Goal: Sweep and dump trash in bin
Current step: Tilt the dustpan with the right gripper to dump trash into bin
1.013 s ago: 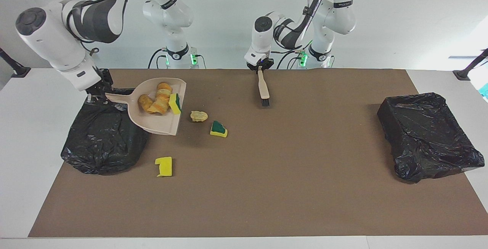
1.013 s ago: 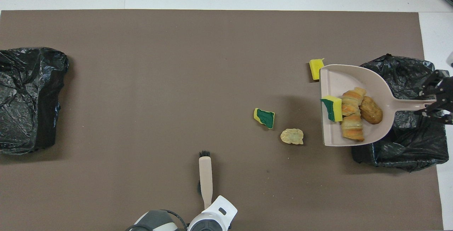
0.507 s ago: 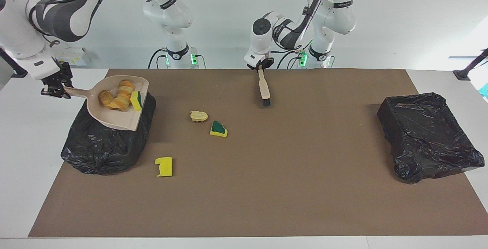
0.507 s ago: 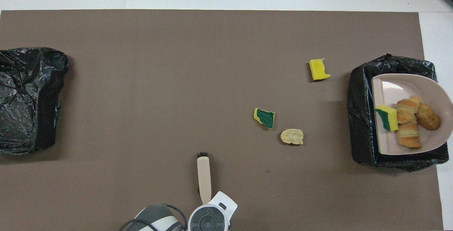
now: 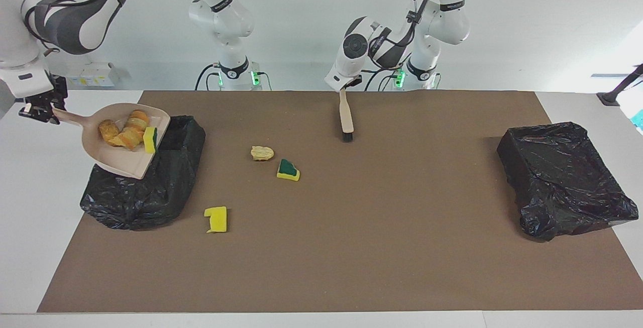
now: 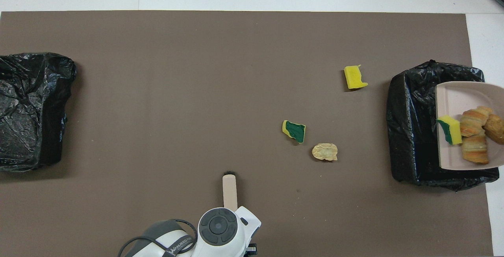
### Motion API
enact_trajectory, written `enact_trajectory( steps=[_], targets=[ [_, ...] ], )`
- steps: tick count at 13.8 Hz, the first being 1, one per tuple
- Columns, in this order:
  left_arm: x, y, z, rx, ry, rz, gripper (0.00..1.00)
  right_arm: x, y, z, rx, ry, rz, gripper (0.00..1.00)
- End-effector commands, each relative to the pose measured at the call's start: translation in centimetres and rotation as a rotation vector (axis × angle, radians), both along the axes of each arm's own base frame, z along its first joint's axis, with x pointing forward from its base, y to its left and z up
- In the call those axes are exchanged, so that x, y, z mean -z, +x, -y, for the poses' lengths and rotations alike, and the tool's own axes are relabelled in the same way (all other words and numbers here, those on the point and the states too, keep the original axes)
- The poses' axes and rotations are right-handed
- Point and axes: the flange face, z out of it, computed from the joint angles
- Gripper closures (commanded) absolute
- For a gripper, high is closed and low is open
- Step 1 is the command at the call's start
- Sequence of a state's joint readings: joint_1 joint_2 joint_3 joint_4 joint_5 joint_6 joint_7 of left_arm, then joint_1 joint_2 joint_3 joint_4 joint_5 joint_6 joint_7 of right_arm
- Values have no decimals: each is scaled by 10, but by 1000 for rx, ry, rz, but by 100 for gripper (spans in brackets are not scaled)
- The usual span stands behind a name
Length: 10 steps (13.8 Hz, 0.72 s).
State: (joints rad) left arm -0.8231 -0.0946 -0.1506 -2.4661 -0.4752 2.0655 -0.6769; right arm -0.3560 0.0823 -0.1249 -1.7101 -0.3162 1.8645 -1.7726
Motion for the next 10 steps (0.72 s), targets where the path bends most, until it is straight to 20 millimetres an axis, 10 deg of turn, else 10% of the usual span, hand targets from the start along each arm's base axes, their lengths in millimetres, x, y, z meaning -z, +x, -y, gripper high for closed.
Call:
enact_trajectory(
  steps=[1,5,7,10],
  targets=[
    [5,6,-4,-12,-4,-45,100,-11,-4,-5,97,-133,17,100],
    [6,14,-11,-32,8,-65,98,-4,-10,-25,123,-290,-16,100],
    [6,14,-11,-31,5,-63,55,-5,-11,-35,155,-345,-13,100],
    [6,15,-11,-33,2,-59,50,-12,-5,-54,180,-395,-19,100]
  ],
)
